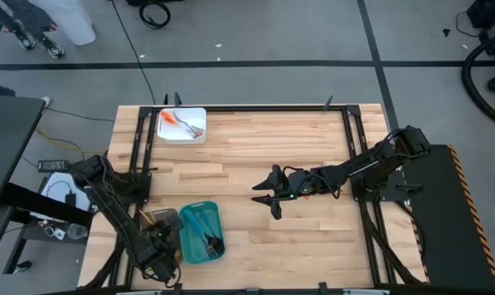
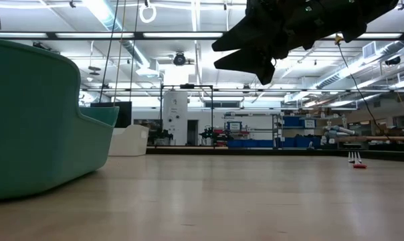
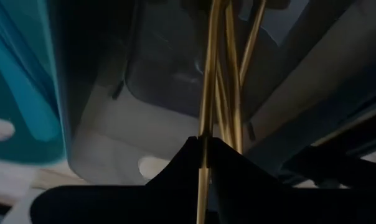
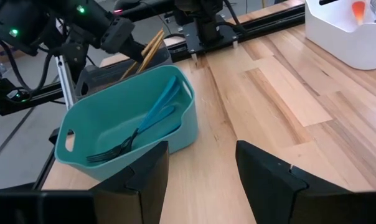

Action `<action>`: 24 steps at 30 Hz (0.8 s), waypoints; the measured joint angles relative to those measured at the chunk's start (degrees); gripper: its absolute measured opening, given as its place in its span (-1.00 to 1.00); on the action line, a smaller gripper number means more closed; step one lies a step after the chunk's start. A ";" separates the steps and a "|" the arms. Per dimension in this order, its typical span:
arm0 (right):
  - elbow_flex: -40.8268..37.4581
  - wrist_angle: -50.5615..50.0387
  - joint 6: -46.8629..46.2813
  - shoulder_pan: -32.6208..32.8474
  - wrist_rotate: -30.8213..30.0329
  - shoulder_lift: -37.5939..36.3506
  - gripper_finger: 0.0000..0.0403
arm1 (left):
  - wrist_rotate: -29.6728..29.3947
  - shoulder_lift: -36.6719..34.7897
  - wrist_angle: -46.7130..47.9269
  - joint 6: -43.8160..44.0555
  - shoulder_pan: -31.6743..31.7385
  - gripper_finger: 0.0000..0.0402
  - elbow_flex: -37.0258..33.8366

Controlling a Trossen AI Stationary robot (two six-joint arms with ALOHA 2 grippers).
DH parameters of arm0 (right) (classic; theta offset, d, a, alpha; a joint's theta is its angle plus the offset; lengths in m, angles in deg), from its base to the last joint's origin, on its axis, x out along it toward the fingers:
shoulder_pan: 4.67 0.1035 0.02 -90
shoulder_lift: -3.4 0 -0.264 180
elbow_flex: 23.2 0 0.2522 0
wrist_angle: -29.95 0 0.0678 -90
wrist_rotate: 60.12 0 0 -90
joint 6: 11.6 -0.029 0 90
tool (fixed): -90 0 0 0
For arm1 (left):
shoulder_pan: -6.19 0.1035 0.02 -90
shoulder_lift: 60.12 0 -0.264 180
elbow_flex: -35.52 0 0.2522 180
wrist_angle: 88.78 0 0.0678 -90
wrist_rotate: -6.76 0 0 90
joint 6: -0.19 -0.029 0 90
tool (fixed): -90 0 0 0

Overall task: Sort silverware by color (type)
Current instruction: Adjust the gold fork in the black bin, then put the orange fork into the white bin

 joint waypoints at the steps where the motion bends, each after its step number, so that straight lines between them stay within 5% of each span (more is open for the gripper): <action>1: 0.00 0.02 0.00 0.00 0.02 0.02 -0.02 | -0.23 0.24 -0.50 -0.77 -0.41 -0.85 0.00; 10: 0.00 0.02 0.00 0.00 0.02 0.00 -0.02 | -2.62 1.87 -1.80 0.93 -1.02 -0.80 -0.02; 24: 0.00 0.02 0.01 0.00 0.02 0.01 -0.02 | -5.80 -0.19 1.83 3.31 -0.83 -0.20 3.64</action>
